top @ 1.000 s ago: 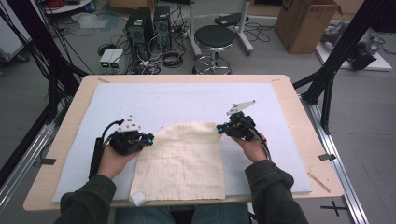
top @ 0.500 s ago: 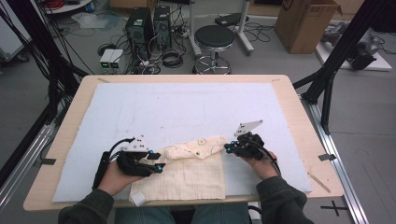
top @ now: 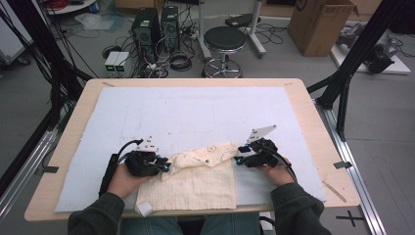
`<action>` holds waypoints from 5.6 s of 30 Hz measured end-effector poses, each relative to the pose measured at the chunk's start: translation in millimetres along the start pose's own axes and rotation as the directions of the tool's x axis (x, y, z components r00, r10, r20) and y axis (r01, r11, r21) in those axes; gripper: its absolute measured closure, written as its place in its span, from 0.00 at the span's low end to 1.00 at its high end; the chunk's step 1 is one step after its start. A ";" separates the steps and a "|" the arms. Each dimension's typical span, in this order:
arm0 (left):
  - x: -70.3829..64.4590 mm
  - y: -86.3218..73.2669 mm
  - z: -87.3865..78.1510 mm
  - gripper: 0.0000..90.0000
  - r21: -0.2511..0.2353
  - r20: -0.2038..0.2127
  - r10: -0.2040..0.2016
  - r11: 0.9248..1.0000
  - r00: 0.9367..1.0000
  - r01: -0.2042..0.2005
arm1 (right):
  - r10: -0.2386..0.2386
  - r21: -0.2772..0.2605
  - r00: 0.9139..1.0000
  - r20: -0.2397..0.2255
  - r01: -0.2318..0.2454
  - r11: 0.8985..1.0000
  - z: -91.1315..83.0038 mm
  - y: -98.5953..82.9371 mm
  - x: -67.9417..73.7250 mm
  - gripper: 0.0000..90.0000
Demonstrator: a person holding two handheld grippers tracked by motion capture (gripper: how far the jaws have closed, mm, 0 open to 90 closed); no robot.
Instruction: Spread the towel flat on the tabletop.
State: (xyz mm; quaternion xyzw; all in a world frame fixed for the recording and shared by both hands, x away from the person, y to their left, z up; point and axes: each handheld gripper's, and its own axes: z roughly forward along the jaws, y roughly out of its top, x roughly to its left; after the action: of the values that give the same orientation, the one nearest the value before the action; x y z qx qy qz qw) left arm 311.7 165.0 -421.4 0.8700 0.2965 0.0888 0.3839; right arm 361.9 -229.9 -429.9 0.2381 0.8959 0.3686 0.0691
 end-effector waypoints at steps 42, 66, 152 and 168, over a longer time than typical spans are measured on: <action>124.5 42.0 -13.2 0.69 -0.246 -0.247 -0.291 0.941 0.924 0.231 | 0.160 -0.076 0.973 0.165 -0.149 0.986 22.8 114.6 -76.9 0.65; 24.5 -34.3 -43.9 0.51 -0.211 -0.139 -0.125 0.973 0.982 0.094 | -0.066 -0.037 0.998 -0.025 0.065 0.997 0.0 18.5 30.6 0.61; 28.0 -53.3 -40.2 0.74 -0.174 -0.034 -0.134 0.977 0.990 0.126 | 0.009 -0.122 0.987 -0.163 -0.029 0.992 -13.5 -14.5 35.7 0.62; 28.0 -48.4 -40.8 0.64 -0.173 -0.023 -0.144 0.975 0.989 0.138 | 0.077 -0.147 0.993 -0.095 -0.090 0.985 -17.2 -10.0 26.8 0.43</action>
State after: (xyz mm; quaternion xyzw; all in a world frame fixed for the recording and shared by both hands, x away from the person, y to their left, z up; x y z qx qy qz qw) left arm 297.1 232.1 -430.2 0.8088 0.3556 0.1016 0.4573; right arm 329.5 -234.0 -423.1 0.2528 0.8568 0.4483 0.0315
